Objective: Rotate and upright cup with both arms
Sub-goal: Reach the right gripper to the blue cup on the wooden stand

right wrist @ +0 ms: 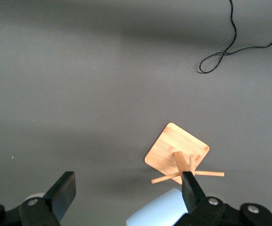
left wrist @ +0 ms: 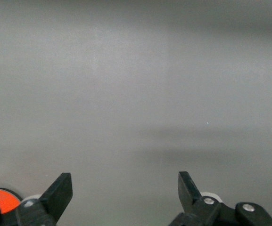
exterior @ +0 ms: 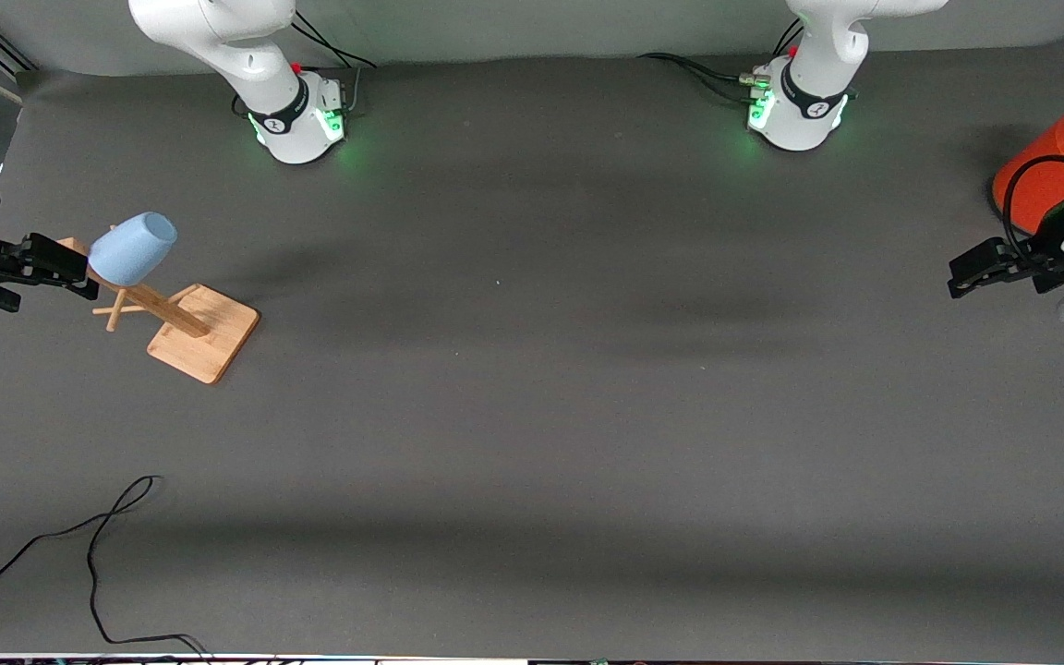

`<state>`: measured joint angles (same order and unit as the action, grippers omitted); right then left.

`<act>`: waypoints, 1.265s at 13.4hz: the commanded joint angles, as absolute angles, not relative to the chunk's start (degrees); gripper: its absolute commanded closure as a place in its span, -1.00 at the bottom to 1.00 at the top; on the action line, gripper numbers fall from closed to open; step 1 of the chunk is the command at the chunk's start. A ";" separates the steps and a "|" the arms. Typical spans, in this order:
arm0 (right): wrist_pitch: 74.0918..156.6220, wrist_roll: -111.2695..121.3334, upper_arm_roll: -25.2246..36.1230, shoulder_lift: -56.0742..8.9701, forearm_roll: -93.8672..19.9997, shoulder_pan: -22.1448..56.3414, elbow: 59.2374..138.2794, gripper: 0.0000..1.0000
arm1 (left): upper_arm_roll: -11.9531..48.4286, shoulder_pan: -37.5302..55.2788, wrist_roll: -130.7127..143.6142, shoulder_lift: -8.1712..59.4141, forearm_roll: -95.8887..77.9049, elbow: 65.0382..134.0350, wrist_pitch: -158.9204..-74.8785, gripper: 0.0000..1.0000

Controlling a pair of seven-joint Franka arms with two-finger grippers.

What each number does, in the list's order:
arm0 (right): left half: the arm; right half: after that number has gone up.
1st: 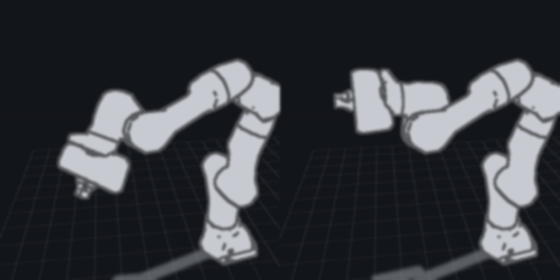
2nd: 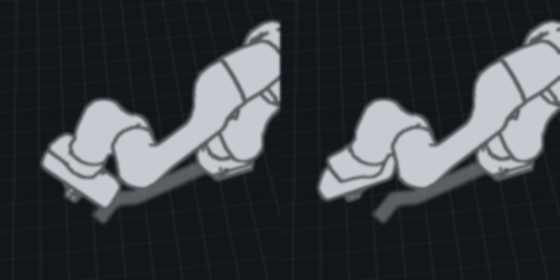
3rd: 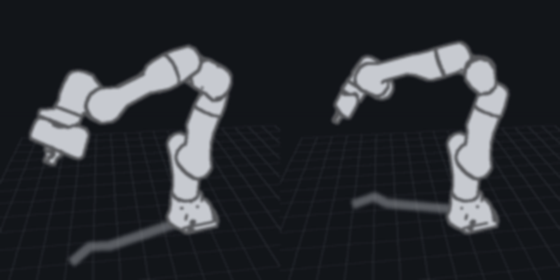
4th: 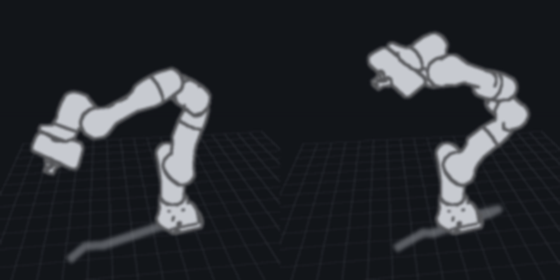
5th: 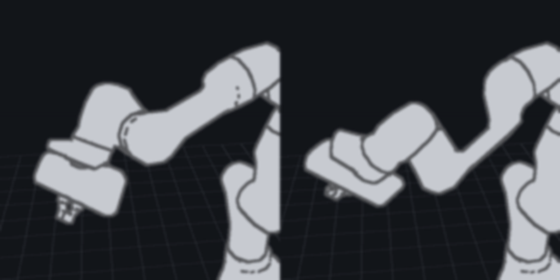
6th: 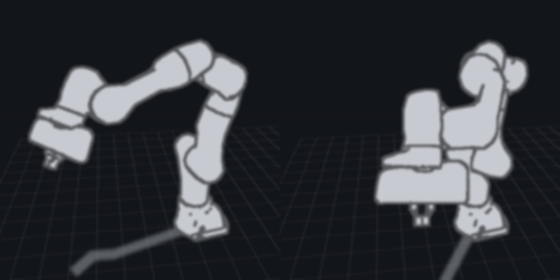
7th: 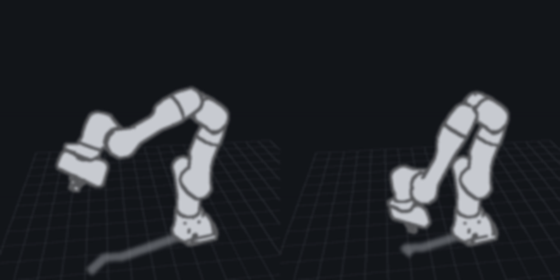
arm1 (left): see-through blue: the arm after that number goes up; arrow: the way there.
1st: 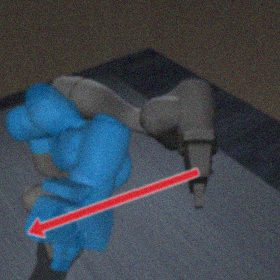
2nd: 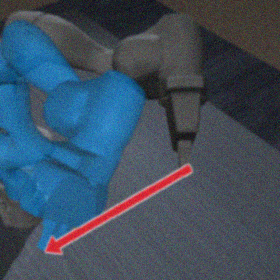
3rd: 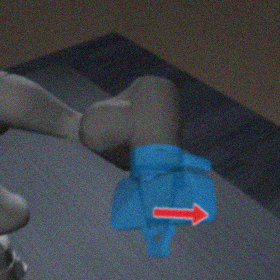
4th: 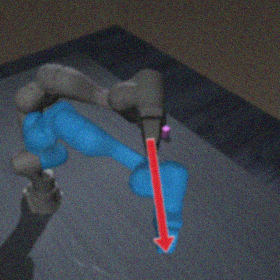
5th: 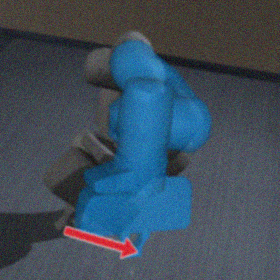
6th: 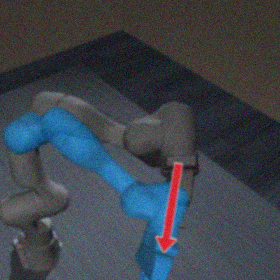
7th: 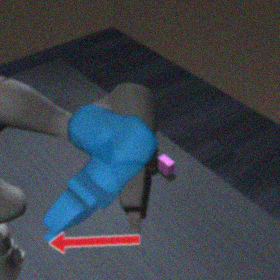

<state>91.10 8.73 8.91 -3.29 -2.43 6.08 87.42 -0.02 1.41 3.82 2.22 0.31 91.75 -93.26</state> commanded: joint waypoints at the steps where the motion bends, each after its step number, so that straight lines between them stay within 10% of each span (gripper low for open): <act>1: 89.65 9.67 8.26 -3.78 -2.11 5.36 85.60 -1.00 | 0.09 1.41 3.96 1.94 0.09 91.41 -94.04 -1.00; 17: 97.53 -39.64 17.93 17.13 -8.17 4.22 122.23 -1.00 | -0.09 1.41 3.96 1.58 0.09 90.79 -91.32 -1.00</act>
